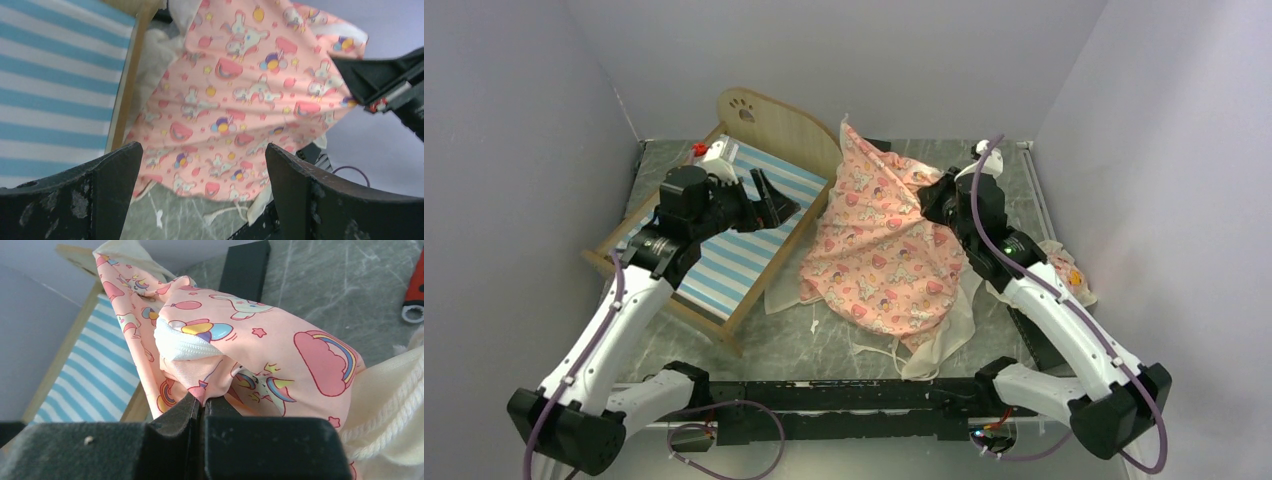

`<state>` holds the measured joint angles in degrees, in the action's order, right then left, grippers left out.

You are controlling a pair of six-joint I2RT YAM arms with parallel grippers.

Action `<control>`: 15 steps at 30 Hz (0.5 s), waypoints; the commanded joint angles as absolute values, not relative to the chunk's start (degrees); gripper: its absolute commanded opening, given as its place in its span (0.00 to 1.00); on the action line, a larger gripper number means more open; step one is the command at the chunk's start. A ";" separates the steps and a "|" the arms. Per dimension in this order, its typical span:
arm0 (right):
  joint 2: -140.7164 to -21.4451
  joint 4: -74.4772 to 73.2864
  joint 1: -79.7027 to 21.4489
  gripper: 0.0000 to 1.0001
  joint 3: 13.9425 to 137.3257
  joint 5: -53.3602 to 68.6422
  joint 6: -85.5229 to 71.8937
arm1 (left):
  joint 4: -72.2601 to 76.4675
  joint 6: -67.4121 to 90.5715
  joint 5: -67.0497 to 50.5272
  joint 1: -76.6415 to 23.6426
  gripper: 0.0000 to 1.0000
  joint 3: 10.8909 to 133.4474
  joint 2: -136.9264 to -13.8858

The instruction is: Set up the pet bed

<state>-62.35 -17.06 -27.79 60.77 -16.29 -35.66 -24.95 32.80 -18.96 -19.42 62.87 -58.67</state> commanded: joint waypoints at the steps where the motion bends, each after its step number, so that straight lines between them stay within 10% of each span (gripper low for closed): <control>1: -58.63 -13.91 -29.94 0.00 59.71 -17.20 -37.69 | -12.00 36.00 -17.23 -21.18 1.00 65.50 -63.04; 15: -54.67 -12.51 -32.86 0.00 59.55 -12.01 -37.49 | 6.20 34.71 -17.18 -23.29 1.00 75.22 -83.69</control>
